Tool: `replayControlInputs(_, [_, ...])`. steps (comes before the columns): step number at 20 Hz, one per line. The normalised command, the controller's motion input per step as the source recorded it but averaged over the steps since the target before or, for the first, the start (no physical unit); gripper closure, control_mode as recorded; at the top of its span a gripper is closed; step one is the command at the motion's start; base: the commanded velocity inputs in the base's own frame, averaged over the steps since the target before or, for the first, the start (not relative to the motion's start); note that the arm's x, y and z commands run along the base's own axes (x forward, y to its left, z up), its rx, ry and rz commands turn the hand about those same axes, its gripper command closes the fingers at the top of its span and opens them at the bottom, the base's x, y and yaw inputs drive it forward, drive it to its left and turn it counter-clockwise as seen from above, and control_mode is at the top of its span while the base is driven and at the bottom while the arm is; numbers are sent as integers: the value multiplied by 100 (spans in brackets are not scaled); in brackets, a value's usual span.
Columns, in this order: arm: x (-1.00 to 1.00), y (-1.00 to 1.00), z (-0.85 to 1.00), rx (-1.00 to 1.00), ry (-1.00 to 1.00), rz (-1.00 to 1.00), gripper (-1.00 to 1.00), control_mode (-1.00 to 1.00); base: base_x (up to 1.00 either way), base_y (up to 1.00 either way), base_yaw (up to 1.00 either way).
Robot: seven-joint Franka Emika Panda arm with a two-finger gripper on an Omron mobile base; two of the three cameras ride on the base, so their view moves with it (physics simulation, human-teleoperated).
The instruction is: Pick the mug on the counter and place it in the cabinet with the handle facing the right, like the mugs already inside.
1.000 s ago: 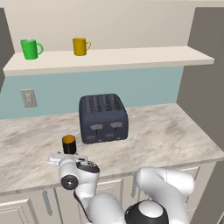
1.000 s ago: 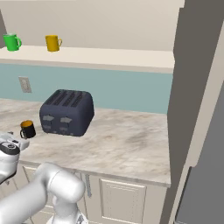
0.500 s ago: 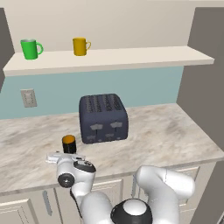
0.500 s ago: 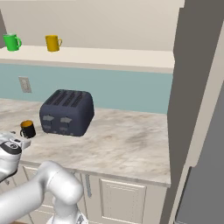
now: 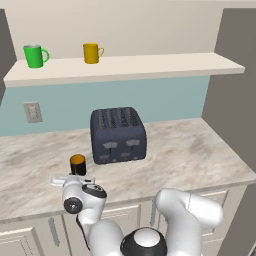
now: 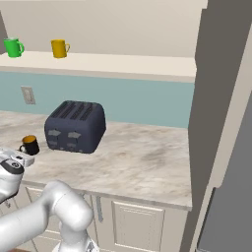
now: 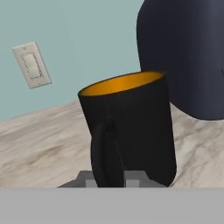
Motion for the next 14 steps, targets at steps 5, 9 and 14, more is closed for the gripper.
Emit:
replayControlInputs(5, [0, 0, 0, 0, 0, 0, 100, -100, 0, 0, 0])
replayControlInputs(9, [0, 0, 24, 0, -4, 1, 100, -100, 0, 0, 0])
replayControlInputs(14, [-17, 0, 49, 0, -3, 9, 100, -100, 0, 0, 0])
